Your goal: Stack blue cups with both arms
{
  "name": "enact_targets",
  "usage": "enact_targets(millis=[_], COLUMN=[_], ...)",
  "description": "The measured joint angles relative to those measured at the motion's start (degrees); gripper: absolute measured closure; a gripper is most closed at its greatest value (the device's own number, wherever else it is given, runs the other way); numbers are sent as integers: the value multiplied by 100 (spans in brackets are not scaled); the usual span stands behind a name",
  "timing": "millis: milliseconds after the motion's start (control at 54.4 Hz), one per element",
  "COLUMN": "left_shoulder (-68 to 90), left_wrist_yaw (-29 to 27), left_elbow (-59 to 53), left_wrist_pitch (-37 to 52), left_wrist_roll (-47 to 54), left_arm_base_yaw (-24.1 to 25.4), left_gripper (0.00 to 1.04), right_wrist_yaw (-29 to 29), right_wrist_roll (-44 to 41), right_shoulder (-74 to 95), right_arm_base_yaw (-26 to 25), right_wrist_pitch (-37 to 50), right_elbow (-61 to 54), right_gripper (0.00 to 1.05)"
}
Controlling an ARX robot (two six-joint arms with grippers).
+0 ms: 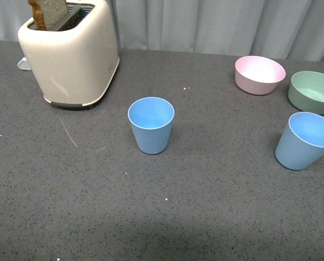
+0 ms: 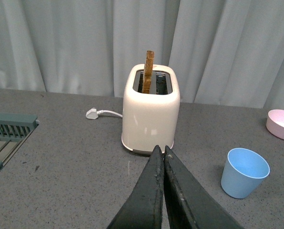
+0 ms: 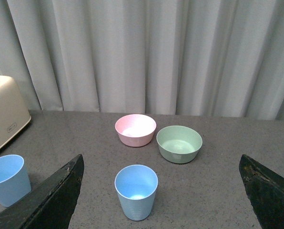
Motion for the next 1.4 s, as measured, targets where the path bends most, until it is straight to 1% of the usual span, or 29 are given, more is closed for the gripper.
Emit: enact_targets(millis=[18,74,221,239,313,331,368,441,460,496,533,570,644,699,809,901,975,1140,1269,1306,1361,1397], left_shoulder=[0,-4,-9,-9,-9,-9,-11,-11,-11,-11,-11,-11,-11,-11,-11,-11,-11,-11,-11,-11,-11,-11], left_wrist_yaw=[0,0,0,0,0,-7,-4,-2,-2,-2,-2,-2,-2,-2,-2,-2,-2,-2,-2,-2,-2,-2], left_elbow=[-2,0,0,0,0,-2,-2,-2,-2,-2,-2,0,-2,-2,0,0,0,0,-2,-2,-2,-2], left_wrist_pitch=[-2,-2,-4,-2,-4,-4,-4,-4,-4,-4,-4,-4,-4,-4,-4,-4,-4,-4,-4,-4,-4,-4], left_wrist_roll=[-2,0,0,0,0,0,0,0,0,0,0,7,7,9,9,9,9,9,9,9,9,9], left_arm_base_yaw=[0,0,0,0,0,0,0,0,0,0,0,0,0,0,0,0,0,0,0,0,0,0], left_gripper=[100,87,58,56,44,40,35,22,20,13,8,5,8,7,7,7,7,7,7,7,7,7], right_wrist_yaw=[-2,-2,-2,22,763,879,920,682,660,487,385,299,184,199,214,358,415,431,343,341,326,315], right_wrist_roll=[0,0,0,-22,-503,-643,-791,-953,-960,-984,-977,-925,-719,-555,-109,387,588,966,1257,1373,1480,1534], right_shoulder=[0,0,0,4,330,518,835,1709,1853,2437,2929,3432,4653,5523,7635,8765,9208,9906,10435,10577,10834,11007], right_arm_base_yaw=[0,0,0,2,162,179,177,98,85,37,-9,-50,-94,-76,-4,-7,-7,9,13,13,20,22], right_wrist_pitch=[0,0,0,-4,-212,-195,-122,273,361,748,1069,1368,1871,1982,1502,892,634,356,118,24,-160,-203], right_elbow=[0,0,0,0,109,136,170,251,267,341,428,555,1008,1408,2516,3375,3773,4371,4771,4870,5040,5125], right_gripper=[10,10,10,10,10,10,10,10,10,10,10,10,10,10,10,10,10,10,10,13,24,33])
